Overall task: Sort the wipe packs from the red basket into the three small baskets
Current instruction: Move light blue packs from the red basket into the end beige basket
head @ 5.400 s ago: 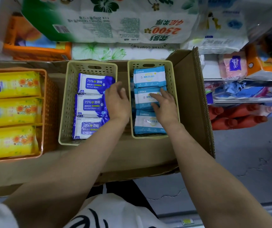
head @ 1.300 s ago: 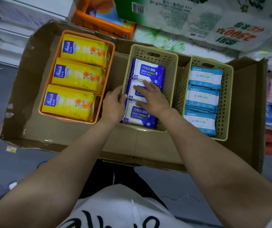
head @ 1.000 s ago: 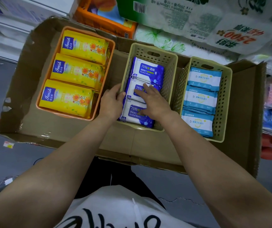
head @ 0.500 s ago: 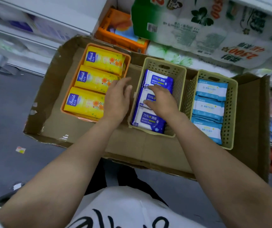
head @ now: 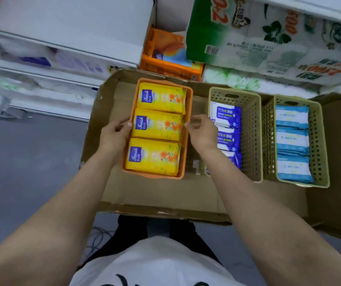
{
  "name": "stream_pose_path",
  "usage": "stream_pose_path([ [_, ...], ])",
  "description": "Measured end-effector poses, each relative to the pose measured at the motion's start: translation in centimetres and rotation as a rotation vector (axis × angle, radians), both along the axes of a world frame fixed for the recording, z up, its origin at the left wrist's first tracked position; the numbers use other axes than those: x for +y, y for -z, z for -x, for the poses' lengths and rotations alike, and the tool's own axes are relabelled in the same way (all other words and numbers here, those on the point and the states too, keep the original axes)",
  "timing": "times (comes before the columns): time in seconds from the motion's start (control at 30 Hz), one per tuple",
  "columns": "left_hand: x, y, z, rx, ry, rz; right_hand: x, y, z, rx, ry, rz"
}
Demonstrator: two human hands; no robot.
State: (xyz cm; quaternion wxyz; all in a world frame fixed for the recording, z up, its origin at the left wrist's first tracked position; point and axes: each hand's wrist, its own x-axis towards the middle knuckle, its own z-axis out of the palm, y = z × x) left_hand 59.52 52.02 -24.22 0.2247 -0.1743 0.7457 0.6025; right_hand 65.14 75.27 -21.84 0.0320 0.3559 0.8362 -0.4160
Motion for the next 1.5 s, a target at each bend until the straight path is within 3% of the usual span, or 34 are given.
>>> stream_pose_path([
  [0.17, -0.4, 0.9, 1.7, -0.041, 0.105, -0.121, -0.7, 0.1, 0.6, -0.027, 0.097, -0.098],
  [0.4, 0.4, 1.2, 3.5, -0.01, 0.23, -0.015, -1.0, -0.1, 1.0, -0.018, 0.179, -0.176],
  [0.53, 0.1, 0.6, 2.5, 0.097, 0.233, -0.001, -2.3, -0.5, -0.2, 0.043, -0.009, -0.268],
  [0.67, 0.4, 0.2, 1.6, 0.075, 0.316, -0.063, -4.6, 0.0, -2.1, 0.026, -0.26, -0.377],
  [1.13, 1.7, -0.7, 0.0, 0.089, 0.211, 0.032, -3.3, 0.0, -2.8, 0.027, -0.422, -0.338],
  [1.33, 0.5, -0.7, -2.5, 0.08, 0.138, -0.071, -3.1, 0.0, -3.7, 0.008, -0.49, -0.299],
  [1.5, 1.4, -1.0, -3.8, 0.082, 0.169, 0.043, -3.4, 0.1, -4.0, -0.053, -0.515, -0.295],
])
